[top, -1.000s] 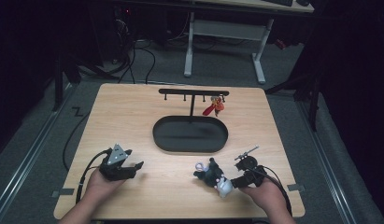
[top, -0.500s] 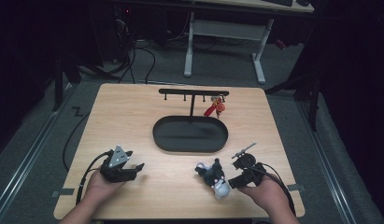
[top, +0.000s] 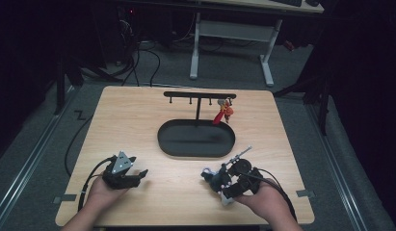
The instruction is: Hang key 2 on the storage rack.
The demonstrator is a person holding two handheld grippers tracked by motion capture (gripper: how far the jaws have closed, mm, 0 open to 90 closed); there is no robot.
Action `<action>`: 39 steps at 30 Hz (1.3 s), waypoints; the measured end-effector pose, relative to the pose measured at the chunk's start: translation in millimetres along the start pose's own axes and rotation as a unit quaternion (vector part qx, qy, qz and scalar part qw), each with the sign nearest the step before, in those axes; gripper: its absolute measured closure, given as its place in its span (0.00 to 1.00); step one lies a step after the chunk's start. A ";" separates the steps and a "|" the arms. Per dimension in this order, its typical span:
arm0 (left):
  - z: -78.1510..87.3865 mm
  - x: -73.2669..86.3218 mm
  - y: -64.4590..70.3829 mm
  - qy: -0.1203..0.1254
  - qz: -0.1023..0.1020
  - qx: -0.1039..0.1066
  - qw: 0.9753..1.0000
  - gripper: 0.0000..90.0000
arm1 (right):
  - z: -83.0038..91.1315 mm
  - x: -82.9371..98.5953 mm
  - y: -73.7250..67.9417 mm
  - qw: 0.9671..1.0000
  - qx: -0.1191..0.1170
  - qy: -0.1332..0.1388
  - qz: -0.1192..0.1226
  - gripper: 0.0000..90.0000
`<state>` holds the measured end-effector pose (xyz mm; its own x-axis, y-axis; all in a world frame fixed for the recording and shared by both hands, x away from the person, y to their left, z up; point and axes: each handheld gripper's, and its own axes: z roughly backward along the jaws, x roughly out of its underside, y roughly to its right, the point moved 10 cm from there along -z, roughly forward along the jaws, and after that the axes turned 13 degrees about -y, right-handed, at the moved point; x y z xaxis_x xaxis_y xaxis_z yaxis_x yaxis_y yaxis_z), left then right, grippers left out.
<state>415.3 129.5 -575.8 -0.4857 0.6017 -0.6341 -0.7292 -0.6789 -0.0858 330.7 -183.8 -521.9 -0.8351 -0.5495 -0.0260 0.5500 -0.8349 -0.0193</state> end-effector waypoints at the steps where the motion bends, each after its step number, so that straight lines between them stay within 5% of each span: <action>1: 0.2 0.3 0.5 -0.001 -0.001 0.001 1.000 0.37 | -2.6 -1.3 -2.6 1.000 -0.005 -0.004 -0.003 0.19; 19: 0.0 -0.8 5.4 -0.001 -0.013 0.005 1.000 0.37 | -52.4 -2.7 -1.7 0.999 -0.008 -0.046 -0.024 0.20; 33: -2.0 0.3 9.5 -0.008 -0.021 0.010 1.000 0.37 | -69.7 -8.7 -3.8 0.998 -0.023 -0.061 -0.017 0.34; 39: -2.2 0.3 10.1 -0.009 -0.023 0.010 1.000 0.37 | -68.6 -9.8 -2.0 0.998 -0.012 -0.055 -0.013 0.45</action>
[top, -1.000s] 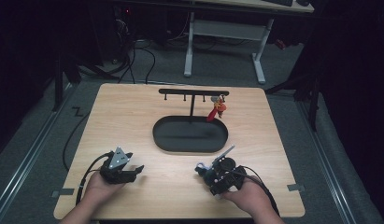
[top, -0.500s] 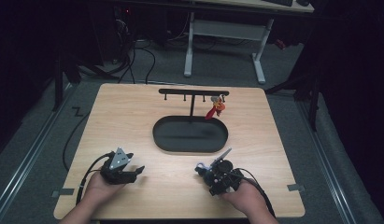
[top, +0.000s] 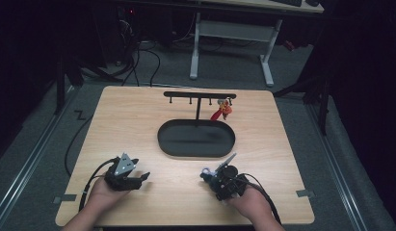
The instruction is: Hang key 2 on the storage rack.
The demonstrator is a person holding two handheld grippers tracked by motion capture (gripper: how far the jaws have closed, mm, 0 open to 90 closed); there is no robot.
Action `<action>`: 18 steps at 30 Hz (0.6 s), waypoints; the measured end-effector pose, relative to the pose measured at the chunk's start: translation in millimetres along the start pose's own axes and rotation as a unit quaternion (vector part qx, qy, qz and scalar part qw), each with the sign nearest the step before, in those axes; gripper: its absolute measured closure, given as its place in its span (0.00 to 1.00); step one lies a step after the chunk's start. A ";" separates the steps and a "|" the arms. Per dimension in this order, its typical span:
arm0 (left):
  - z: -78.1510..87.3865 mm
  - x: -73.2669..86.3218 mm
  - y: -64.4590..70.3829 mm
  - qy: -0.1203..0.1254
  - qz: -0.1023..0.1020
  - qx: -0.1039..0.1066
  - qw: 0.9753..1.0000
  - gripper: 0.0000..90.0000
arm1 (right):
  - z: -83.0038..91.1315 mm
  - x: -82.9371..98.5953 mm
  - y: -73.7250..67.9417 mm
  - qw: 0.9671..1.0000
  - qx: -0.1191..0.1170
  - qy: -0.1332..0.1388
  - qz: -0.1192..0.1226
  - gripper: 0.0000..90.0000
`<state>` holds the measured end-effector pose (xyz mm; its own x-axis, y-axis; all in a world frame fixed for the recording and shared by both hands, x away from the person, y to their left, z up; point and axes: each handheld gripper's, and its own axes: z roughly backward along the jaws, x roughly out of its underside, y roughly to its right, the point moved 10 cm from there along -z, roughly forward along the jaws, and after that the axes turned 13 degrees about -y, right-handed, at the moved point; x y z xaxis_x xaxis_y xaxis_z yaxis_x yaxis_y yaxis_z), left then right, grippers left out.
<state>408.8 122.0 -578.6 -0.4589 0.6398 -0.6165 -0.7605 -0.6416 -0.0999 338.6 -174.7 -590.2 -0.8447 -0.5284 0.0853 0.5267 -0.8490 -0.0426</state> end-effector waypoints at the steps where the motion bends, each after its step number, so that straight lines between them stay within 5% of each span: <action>1: 0.0 0.0 -0.1 0.000 0.000 0.000 1.000 0.37 | 0.5 0.5 0.0 1.000 0.002 -0.003 0.000 0.47; 18: -0.7 0.6 0.0 0.000 0.000 0.001 1.000 0.37 | 39.0 -5.8 0.5 1.000 0.007 0.016 0.012 0.50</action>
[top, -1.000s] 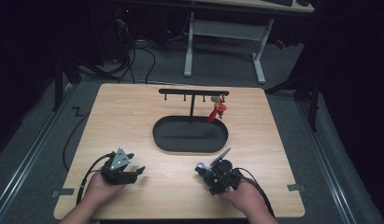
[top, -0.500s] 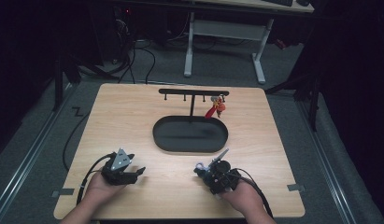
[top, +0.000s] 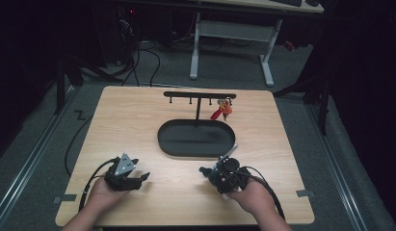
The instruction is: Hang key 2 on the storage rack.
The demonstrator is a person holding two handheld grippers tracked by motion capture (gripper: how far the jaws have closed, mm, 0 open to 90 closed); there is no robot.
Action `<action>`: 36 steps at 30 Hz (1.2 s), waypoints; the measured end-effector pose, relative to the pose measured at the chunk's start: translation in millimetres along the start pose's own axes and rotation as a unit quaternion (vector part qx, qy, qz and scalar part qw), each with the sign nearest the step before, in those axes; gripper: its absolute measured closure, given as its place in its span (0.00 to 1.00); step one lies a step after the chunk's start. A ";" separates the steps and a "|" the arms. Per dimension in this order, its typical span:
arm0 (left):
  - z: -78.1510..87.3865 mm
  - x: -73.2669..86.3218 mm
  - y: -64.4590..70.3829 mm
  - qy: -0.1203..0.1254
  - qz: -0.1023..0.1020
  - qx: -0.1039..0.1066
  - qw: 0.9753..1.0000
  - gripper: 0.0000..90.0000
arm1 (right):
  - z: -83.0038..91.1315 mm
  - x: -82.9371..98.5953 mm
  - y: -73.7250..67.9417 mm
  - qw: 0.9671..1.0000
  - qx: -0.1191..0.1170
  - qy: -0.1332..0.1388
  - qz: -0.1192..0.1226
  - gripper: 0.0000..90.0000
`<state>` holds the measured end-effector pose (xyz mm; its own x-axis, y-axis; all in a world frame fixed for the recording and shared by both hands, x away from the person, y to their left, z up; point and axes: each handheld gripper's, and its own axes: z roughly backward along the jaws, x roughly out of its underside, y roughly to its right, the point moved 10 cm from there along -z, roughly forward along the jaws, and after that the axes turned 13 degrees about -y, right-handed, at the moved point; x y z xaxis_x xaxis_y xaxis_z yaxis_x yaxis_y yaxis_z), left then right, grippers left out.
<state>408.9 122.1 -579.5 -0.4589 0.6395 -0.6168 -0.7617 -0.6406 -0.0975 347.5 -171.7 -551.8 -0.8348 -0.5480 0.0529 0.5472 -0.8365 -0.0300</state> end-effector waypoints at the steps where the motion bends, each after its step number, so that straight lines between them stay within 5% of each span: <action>1: 0.6 -0.6 0.3 0.002 0.000 0.001 1.000 0.36 | 4.9 -1.4 -0.2 1.000 -0.003 0.003 0.001 0.50; 16: 1.9 -1.3 6.1 0.013 0.002 0.007 1.000 0.36 | 32.3 -14.9 7.6 1.000 -0.012 0.005 -0.014 0.50; 27: 1.2 -1.8 8.7 0.012 -0.003 0.010 1.000 0.35 | 72.7 -31.9 18.6 1.000 -0.006 0.010 -0.019 0.50; 36: 3.4 1.6 5.6 0.012 0.001 0.012 1.000 0.35 | 89.9 -44.0 29.0 0.999 -0.005 0.009 -0.030 0.50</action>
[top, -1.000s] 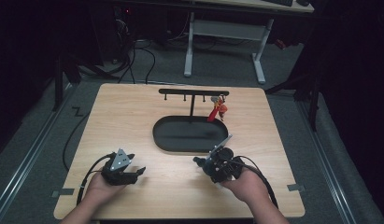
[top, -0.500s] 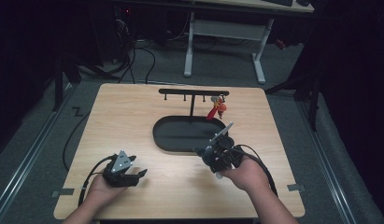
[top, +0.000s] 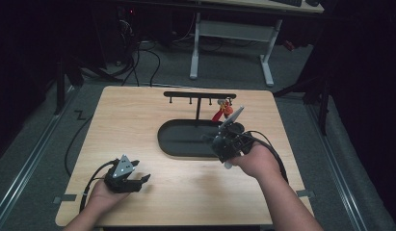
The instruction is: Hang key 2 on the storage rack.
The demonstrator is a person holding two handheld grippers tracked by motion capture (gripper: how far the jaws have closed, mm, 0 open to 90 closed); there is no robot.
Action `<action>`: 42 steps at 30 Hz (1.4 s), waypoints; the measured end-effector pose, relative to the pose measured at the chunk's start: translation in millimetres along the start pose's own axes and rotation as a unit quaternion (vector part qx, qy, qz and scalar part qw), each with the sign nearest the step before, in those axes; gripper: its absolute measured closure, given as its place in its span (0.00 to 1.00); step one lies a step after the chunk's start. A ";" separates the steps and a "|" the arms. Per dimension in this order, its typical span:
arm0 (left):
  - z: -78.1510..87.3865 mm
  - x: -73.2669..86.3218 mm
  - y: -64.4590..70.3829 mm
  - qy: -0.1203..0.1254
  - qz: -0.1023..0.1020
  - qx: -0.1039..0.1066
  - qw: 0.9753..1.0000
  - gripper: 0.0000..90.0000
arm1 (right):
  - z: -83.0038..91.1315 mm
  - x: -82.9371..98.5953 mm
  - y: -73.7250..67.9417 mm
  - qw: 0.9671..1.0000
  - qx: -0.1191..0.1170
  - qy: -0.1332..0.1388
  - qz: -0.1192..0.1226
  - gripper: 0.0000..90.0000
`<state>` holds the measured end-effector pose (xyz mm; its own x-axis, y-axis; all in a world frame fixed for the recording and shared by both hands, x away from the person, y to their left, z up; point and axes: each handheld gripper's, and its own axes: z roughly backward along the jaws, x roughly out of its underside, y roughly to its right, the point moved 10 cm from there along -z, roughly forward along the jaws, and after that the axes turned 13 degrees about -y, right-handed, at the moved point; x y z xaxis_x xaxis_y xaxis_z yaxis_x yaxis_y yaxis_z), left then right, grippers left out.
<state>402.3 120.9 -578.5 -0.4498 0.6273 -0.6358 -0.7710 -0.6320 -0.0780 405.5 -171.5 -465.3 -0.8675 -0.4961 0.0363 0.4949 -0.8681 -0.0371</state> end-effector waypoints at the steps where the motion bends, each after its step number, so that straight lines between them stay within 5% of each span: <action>1: 0.8 0.5 -0.2 0.002 0.001 0.000 1.000 0.35 | 2.8 -3.0 1.0 1.000 0.001 -0.003 -0.002 0.50; 31: 2.6 4.2 0.2 0.001 0.001 0.004 1.000 0.35 | 37.0 -44.1 17.4 1.000 -0.011 -0.003 -0.023 0.51; 42: 3.1 7.8 -2.5 -0.003 0.004 0.003 1.000 0.35 | 52.3 -64.3 24.9 0.999 0.004 0.009 -0.030 0.51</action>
<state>399.3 128.8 -580.8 -0.4589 0.6247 -0.6318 -0.7698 -0.6346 -0.0685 476.2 -162.0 -416.3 -0.8968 -0.4420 0.0193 0.4414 -0.8969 -0.0268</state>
